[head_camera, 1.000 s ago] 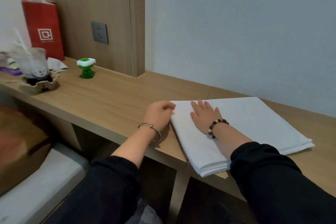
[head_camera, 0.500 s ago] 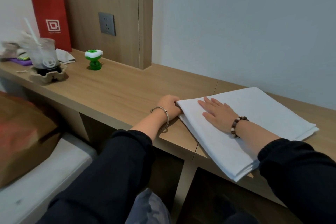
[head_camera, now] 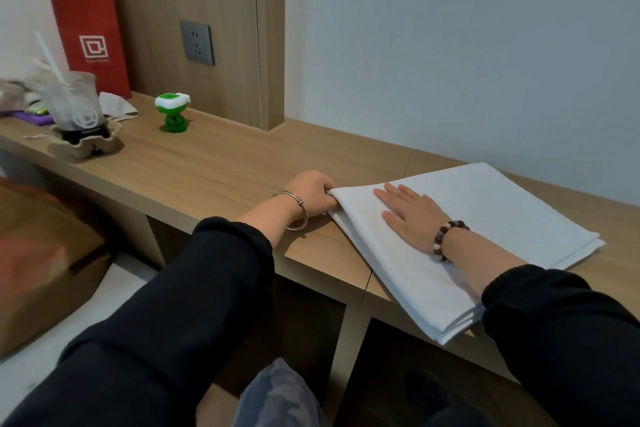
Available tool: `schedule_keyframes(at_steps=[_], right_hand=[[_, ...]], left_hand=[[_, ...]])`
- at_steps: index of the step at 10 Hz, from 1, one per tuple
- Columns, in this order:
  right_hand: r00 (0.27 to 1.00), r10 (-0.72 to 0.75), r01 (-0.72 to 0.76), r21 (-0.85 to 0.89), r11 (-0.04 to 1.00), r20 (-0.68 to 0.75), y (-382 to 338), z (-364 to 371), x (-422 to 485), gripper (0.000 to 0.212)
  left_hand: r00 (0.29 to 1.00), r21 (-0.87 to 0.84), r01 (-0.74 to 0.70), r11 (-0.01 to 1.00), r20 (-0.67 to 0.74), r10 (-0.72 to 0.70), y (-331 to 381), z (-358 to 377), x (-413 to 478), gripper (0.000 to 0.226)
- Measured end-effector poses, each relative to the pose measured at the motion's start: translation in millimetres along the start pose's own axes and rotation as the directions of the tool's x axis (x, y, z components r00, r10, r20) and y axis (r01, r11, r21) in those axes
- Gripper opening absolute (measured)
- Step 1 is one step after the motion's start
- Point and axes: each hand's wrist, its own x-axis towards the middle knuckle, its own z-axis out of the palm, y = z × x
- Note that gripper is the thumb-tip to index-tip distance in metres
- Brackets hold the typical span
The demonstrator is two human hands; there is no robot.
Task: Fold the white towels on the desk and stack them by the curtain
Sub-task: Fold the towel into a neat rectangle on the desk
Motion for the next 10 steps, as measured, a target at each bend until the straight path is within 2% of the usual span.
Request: schedule_keyframes(at_steps=[1,2,3,4,5,6,7,9,10], right_hand=[[1.000,-0.004,0.004,0.014,1.000,-0.005,1.5,0.3,0.8,0.052],[1.000,-0.013,0.013,0.038,0.999,-0.008,2.9,0.7,0.8,0.052],[1.000,-0.013,0.013,0.048,0.999,-0.009,3.0,0.2,0.6,0.052],[1.000,-0.008,0.008,0.031,0.999,-0.008,2.0,1.4,0.5,0.052],[1.000,-0.002,0.002,0.028,1.000,-0.009,0.3,0.8,1.1,0.052],[1.000,-0.001,0.001,0.026,1.000,-0.010,-0.8,0.1,0.8,0.052],[1.000,0.006,-0.005,0.024,1.000,-0.009,-0.9,0.0,-0.1,0.052],[1.000,-0.001,0.001,0.066,0.998,-0.013,1.0,-0.9,-0.4,0.052],[1.000,-0.002,0.004,0.081,0.997,-0.017,1.5,-1.6,-1.1,0.052]], left_hand=[[0.997,0.075,-0.070,0.995,-0.032,0.072,0.5,2.5,0.5,0.034],[0.988,0.228,-0.154,0.961,0.012,0.155,-4.5,-3.4,0.8,0.035],[0.987,0.268,-0.162,0.950,0.023,0.162,-8.0,-4.3,1.8,0.032],[0.997,0.099,-0.071,0.993,0.035,0.068,-9.4,-2.0,3.3,0.024],[0.999,0.095,-0.037,0.995,0.039,0.033,-3.1,-1.6,5.9,0.030],[0.996,0.284,-0.071,0.956,0.067,0.054,12.4,5.5,10.2,0.031],[0.993,0.344,-0.111,0.933,0.073,0.091,19.3,8.5,16.3,0.028],[0.991,0.325,-0.115,0.939,0.097,0.088,17.3,0.7,17.4,0.031],[0.981,0.374,-0.185,0.909,0.127,0.148,14.9,-4.1,17.9,0.015]])
